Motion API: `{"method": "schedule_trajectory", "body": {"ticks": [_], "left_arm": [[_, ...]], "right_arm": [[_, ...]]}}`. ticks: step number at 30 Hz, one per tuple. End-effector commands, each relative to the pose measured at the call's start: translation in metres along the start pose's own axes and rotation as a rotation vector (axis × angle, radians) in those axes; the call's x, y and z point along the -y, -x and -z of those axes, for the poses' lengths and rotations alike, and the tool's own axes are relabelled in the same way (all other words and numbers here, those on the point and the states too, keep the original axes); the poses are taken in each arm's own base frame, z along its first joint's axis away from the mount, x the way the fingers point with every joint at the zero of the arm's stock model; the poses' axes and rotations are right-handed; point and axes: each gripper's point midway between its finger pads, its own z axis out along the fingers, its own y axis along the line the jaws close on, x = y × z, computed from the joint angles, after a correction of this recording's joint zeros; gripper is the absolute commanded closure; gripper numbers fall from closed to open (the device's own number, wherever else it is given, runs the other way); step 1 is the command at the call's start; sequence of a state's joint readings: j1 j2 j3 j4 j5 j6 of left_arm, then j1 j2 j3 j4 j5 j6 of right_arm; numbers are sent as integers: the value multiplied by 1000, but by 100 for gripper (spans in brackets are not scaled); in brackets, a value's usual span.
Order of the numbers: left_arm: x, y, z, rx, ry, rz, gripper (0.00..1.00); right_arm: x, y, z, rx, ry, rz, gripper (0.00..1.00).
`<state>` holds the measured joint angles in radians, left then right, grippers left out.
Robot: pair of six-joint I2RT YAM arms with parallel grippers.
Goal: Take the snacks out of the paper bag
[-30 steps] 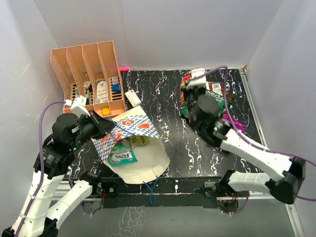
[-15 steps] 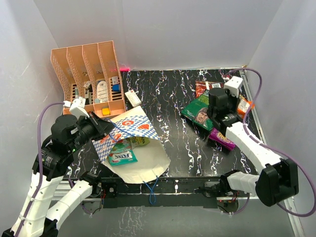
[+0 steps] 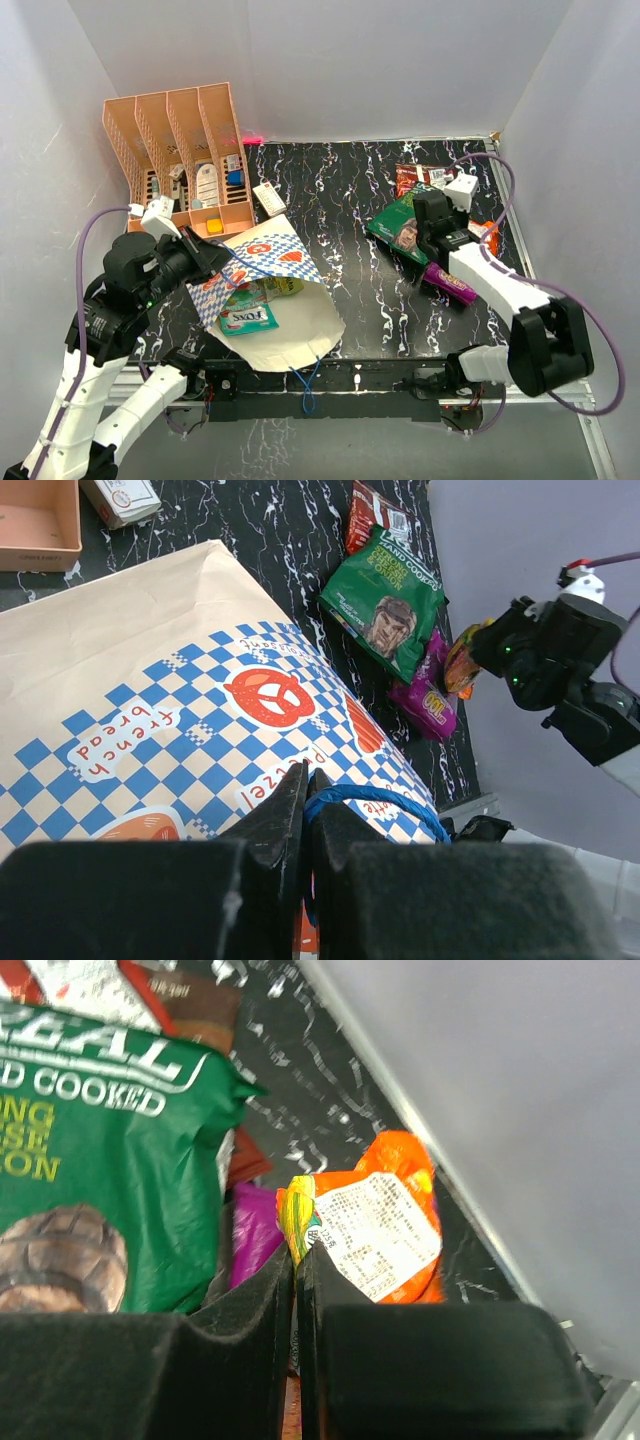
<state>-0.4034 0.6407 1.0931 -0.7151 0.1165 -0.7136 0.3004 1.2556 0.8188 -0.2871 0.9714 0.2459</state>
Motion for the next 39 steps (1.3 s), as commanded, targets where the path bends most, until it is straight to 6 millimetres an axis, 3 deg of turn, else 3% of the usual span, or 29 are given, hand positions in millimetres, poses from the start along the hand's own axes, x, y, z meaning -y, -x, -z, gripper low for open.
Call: {"method": "schedule_trajectory", "body": {"ticks": [1,7,10,12,14,19,23,27,33,39], "left_arm": [[2,5,8,25,-4,-16,100],[4,2,4,11,-16,2,100],[6,3,4,9,-20,1,100],[6,4,4,10,-19,-3,100],[5,3,5,10,-15,-3,100],[4,3,5,16,-17,0,100],[6,4,5,16,-22,-1,100],[6,3,5,15,-26,-6,100],[15,-9,5,-29,-110,-36,100],[26,-27,11,-69,-223,5,100]], "right_arm": [[-31,-15,-1,-81,90,-59,91],[-68,-37,2,-127,269,-84,78],[-73,-37,6,-130,305,-112,71],[-72,-28,10,-115,320,-130,66],[-68,-14,16,-86,341,-161,55],[-64,34,42,27,467,-245,39],[-74,74,78,127,685,-274,32],[-93,103,131,248,1001,-270,27],[-131,103,213,165,1475,-330,25],[-154,93,294,174,1717,-265,24]]}}
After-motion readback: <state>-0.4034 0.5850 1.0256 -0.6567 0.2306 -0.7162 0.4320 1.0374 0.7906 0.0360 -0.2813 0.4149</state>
